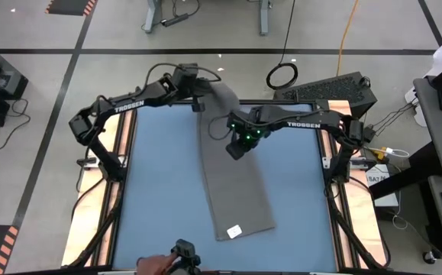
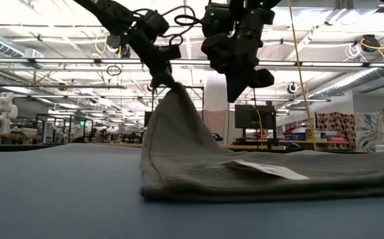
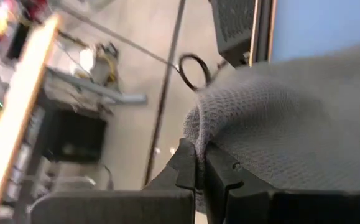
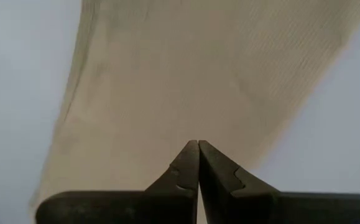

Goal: Roll towel
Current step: Roll the gray towel

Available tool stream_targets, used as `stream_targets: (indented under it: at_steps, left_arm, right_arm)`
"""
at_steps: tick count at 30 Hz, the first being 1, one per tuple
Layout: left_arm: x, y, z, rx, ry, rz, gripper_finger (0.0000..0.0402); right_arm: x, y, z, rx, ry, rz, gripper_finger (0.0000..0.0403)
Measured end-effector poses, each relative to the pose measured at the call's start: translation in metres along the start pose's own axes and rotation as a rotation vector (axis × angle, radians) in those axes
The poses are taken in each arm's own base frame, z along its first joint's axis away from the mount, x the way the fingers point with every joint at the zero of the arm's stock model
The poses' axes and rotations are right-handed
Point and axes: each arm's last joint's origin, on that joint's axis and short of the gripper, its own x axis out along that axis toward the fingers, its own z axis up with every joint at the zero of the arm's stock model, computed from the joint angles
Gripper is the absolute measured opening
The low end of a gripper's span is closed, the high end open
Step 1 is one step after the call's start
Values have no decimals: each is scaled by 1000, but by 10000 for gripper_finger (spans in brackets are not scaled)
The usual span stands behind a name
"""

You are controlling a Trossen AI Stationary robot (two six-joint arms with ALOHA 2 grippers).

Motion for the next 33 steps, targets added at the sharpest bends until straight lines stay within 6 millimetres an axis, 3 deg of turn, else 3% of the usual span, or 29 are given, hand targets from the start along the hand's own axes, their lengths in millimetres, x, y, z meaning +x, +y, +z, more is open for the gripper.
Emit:
stream_targets:
  at_steps: [4,10,15,21,26,33]
  left_arm:
    - [1,2,4,26,-46,24,5]
    - [39,-11,-21,25,69,-52,5]
    - [60,-18,-24,27,114,18,20]
    - [60,-7,-14,70,53,157,22]
    - [56,3,-6,39,-5,166,7]
    - [58,-3,-11,-108,27,95,71]
  right_arm:
    - [1,4,-7,-9,15,-40,0]
    - [2,7,-10,5,7,-50,0]
    - [2,9,-12,13,17,-57,0]
    - [3,13,-22,1,57,-82,0]
    - [4,17,-26,-14,63,-83,0]
    - [4,18,-26,-18,59,-86,0]
